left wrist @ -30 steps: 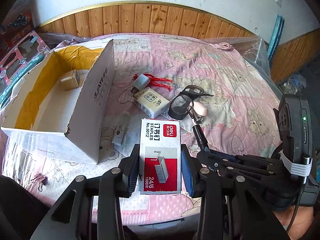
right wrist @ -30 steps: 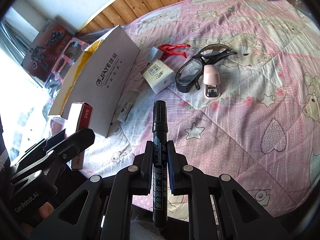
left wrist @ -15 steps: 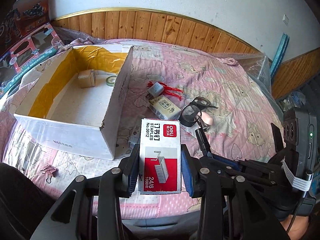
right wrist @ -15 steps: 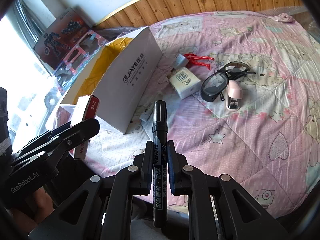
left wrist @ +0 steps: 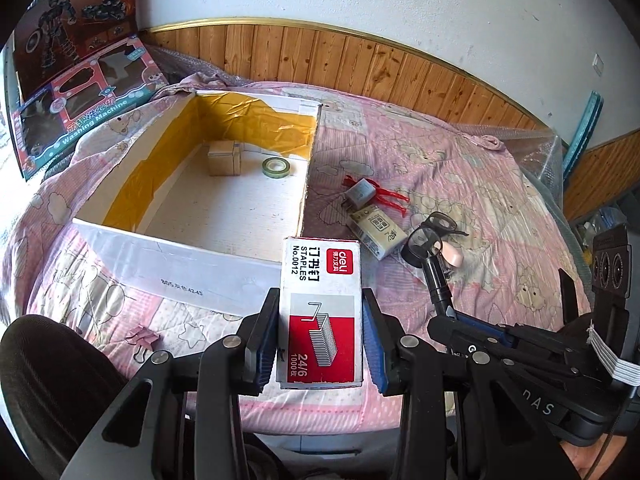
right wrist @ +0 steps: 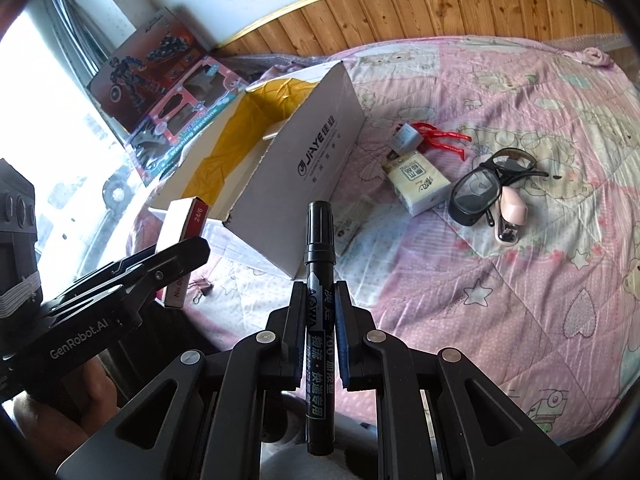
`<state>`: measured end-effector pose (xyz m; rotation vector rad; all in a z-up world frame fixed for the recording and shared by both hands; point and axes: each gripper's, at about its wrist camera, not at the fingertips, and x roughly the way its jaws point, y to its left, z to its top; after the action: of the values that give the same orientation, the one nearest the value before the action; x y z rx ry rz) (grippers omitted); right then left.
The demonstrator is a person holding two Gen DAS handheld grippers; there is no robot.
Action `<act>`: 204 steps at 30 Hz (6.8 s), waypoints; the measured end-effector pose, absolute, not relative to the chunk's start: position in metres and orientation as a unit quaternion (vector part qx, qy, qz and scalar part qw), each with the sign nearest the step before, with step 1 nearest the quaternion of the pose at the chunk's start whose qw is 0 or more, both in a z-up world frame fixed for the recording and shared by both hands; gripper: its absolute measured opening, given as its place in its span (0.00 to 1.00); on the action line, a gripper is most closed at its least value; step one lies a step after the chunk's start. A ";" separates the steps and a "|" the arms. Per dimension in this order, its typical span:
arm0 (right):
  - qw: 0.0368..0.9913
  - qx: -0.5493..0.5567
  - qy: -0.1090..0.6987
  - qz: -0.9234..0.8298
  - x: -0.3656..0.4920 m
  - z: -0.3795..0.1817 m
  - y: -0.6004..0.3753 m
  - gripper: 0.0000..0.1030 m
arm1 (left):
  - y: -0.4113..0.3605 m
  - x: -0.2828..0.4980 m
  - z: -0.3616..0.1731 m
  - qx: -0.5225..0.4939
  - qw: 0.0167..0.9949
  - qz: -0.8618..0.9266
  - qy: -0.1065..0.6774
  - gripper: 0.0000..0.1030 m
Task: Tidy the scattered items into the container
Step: 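Lift and carry the staples box and black marker over the cardboard box, then lower both items into the box and open both tools, then withdraw both tools from the box toward the remaining items, then grasp the beige tissue packet with the left tool while the right tool grasps the pink stapler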
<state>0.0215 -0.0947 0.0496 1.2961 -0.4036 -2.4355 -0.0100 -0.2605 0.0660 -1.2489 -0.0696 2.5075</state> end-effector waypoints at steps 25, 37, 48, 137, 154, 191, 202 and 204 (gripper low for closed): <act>0.220 0.441 -0.126 -0.861 -0.002 0.090 -0.156 0.13 | -0.348 -0.029 0.085 -0.415 0.128 0.897 -0.082 0.38; 0.245 0.435 -0.113 -0.859 -0.022 0.103 -0.194 0.13 | -0.384 -0.046 0.094 -0.407 0.105 0.903 -0.091 0.38; 0.262 0.427 -0.095 -0.860 -0.048 0.117 -0.229 0.13 | -0.405 -0.071 0.097 -0.403 0.090 0.908 -0.073 0.38; 0.224 0.402 -0.143 -0.877 0.007 0.072 -0.126 0.32 | -0.321 -0.023 0.087 -0.442 0.169 0.881 -0.011 0.63; 0.133 0.403 -0.228 -0.876 0.030 0.045 -0.012 0.34 | -0.178 -0.015 0.052 -0.460 0.238 0.853 0.069 0.64; 0.017 0.475 -0.208 -0.855 -0.087 -0.050 0.044 0.27 | -0.092 -0.188 -0.068 -0.568 0.131 0.812 0.013 0.59; 0.016 0.455 -0.253 -0.853 -0.080 -0.037 0.056 0.27 | -0.112 -0.172 -0.048 -0.550 0.140 0.823 -0.002 0.51; 0.018 0.454 -0.256 -0.853 -0.078 -0.034 0.055 0.27 | -0.114 -0.165 -0.043 -0.549 0.144 0.824 0.000 0.51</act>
<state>-0.0781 0.0555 -0.0341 1.4090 -0.7953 -2.6500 -0.1648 -0.1136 -0.0433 -1.5822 -0.0006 2.3743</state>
